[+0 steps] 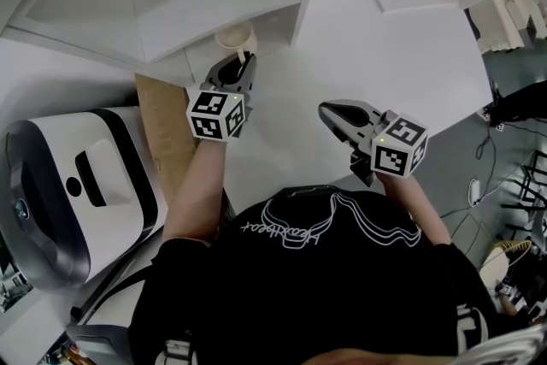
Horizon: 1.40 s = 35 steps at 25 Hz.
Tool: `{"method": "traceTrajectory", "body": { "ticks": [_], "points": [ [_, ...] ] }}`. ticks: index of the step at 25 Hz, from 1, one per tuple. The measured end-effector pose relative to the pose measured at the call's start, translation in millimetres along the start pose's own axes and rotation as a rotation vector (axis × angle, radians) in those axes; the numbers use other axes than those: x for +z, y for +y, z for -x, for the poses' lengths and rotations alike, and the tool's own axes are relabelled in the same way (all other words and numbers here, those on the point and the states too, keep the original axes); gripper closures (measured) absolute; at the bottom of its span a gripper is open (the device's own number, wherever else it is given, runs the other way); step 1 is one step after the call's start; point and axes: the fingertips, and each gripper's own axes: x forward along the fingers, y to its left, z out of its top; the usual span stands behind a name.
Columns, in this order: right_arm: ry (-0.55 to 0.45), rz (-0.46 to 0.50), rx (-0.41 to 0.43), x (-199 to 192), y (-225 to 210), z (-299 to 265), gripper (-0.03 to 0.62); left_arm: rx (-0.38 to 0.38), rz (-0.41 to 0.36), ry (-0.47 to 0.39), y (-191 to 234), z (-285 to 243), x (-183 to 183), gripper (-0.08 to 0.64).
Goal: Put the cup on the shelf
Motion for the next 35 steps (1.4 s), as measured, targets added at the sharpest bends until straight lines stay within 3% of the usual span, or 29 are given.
{"method": "traceTrajectory", "body": {
  "ticks": [4, 14, 19, 26, 35],
  "points": [
    [0.0, -0.008, -0.007, -2.1, 0.8, 1.3, 0.586, -0.017, -0.001, 0.01, -1.5, -1.3, -3.8, 0.52],
    [0.003, 0.009, -0.006, -1.3, 10.2, 3.7, 0.586, 0.039, -0.015, 0.023, 0.3, -2.3, -5.4, 0.516],
    [0.007, 0.022, 0.001, -2.1, 16.4, 7.0, 0.586, 0.039, -0.015, 0.035, -3.3, 0.4, -6.9, 0.466],
    [0.009, 0.04, 0.017, -1.9, 23.1, 12.0, 0.586, -0.008, -0.035, 0.049, -10.0, 1.3, -12.2, 0.44],
    [0.039, 0.044, 0.01, -13.1, 20.6, 17.1, 0.586, -0.071, -0.031, -0.019, -11.7, 7.2, -11.1, 0.414]
  ]
}}
